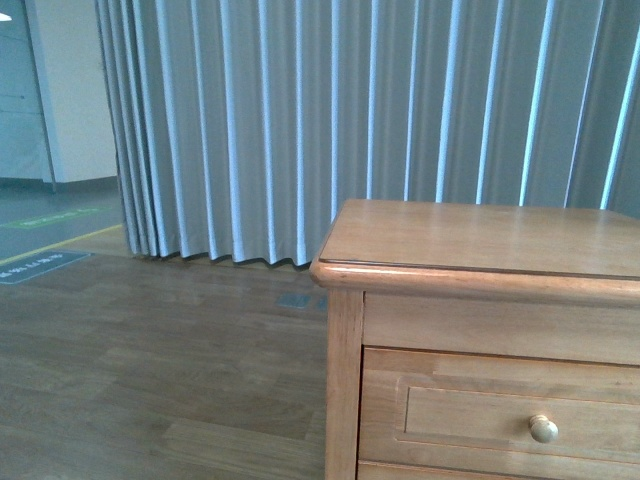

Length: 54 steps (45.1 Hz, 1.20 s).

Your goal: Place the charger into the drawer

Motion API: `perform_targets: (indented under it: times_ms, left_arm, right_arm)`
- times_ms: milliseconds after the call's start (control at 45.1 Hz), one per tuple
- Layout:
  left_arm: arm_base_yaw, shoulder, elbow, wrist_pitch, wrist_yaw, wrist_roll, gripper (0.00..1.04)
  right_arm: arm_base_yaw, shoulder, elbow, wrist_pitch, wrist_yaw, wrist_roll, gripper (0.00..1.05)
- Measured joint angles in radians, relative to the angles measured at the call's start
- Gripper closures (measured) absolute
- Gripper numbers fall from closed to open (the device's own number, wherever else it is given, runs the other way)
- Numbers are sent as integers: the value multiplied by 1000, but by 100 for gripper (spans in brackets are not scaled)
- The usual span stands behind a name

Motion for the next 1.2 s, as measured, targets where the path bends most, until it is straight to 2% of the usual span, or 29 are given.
perform_targets:
  times_ms: [133, 200, 244, 311, 1199]
  left_arm:
    - [0, 0, 0, 0, 0, 0, 6]
    - [0, 0, 0, 0, 0, 0, 6]
    - [0, 0, 0, 0, 0, 0, 6]
    - [0, 0, 0, 0, 0, 0, 6]
    - [0, 0, 0, 0, 0, 0, 6]
  right_arm:
    - [26, -48, -39, -10, 26, -2, 67]
    - [84, -85, -59, -25, 109, -2, 81]
    - [121, -111, -74, -35, 119, -2, 93]
    - [129, -134, -85, -45, 120, -3, 103]
    - [131, -423, -174, -237, 127, -6, 103]
